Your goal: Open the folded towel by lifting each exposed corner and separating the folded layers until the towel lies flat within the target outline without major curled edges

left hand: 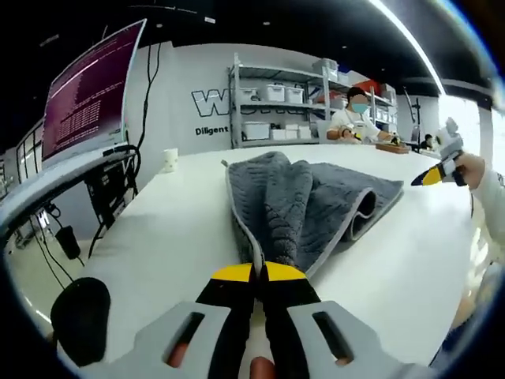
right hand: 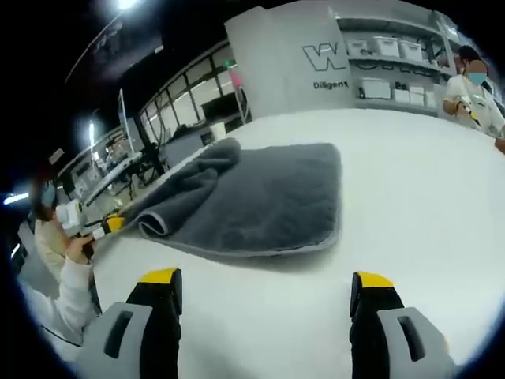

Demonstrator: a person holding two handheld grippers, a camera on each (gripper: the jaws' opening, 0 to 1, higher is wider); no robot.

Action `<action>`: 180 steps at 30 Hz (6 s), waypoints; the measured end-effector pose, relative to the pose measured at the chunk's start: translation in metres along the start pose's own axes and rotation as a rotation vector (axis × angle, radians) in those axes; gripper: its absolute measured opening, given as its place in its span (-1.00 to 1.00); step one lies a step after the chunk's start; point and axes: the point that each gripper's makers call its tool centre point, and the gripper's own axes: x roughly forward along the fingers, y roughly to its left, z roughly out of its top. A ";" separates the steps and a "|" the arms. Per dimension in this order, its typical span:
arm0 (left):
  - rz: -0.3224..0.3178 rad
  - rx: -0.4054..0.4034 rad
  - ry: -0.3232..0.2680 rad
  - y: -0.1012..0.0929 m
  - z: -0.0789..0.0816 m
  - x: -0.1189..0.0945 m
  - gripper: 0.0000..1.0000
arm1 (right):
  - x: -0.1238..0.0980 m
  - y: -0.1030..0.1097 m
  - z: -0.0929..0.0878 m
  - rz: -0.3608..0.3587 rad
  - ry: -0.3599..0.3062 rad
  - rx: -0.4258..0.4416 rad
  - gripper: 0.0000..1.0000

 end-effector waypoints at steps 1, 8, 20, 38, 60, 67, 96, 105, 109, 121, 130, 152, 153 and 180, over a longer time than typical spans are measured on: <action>-0.004 -0.002 0.000 0.000 0.000 0.001 -0.94 | 0.002 -0.001 0.000 0.002 0.001 -0.001 0.75; -0.032 -0.027 0.003 0.000 -0.002 0.003 -0.94 | 0.017 -0.009 0.009 -0.019 -0.035 0.055 0.46; -0.039 -0.035 0.002 -0.001 -0.005 -0.002 -0.94 | 0.024 -0.038 0.016 -0.116 -0.130 0.034 -0.99; -0.011 -0.018 0.034 0.006 -0.011 -0.003 -0.94 | -0.023 -0.113 0.011 -0.275 -0.136 0.021 -1.00; 0.007 -0.042 0.057 0.016 -0.020 -0.015 -0.94 | -0.149 -0.221 -0.041 -0.564 -0.151 0.144 -1.00; 0.007 -0.056 0.068 0.016 -0.028 -0.026 -0.94 | -0.172 -0.212 -0.067 -0.561 -0.158 0.164 -1.00; -0.066 -0.045 0.009 0.003 0.034 -0.061 0.04 | -0.247 -0.125 -0.061 -0.421 -0.242 -0.220 0.22; -0.371 0.012 0.091 -0.053 0.064 0.016 0.66 | -0.234 -0.066 -0.050 -0.239 -0.239 -0.275 0.70; -0.532 -0.028 0.049 -0.079 0.079 0.046 0.93 | -0.231 -0.049 -0.051 -0.179 -0.213 -0.277 0.96; -0.638 -0.005 0.074 -0.077 0.074 0.137 0.55 | -0.232 -0.041 -0.056 -0.159 -0.171 -0.308 0.99; -0.593 0.031 0.124 -0.066 0.058 0.199 0.20 | -0.227 -0.040 -0.061 -0.163 -0.129 -0.303 0.99; -0.438 0.224 0.140 -0.026 0.068 0.206 -0.89 | -0.216 -0.041 -0.066 -0.171 -0.098 -0.294 0.90; -0.393 0.251 0.148 -0.015 0.070 0.206 -0.89 | -0.216 -0.043 -0.067 -0.177 -0.094 -0.296 0.90; 0.105 0.576 0.349 0.115 0.067 0.167 -0.82 | -0.221 -0.050 -0.072 -0.206 -0.089 -0.276 0.90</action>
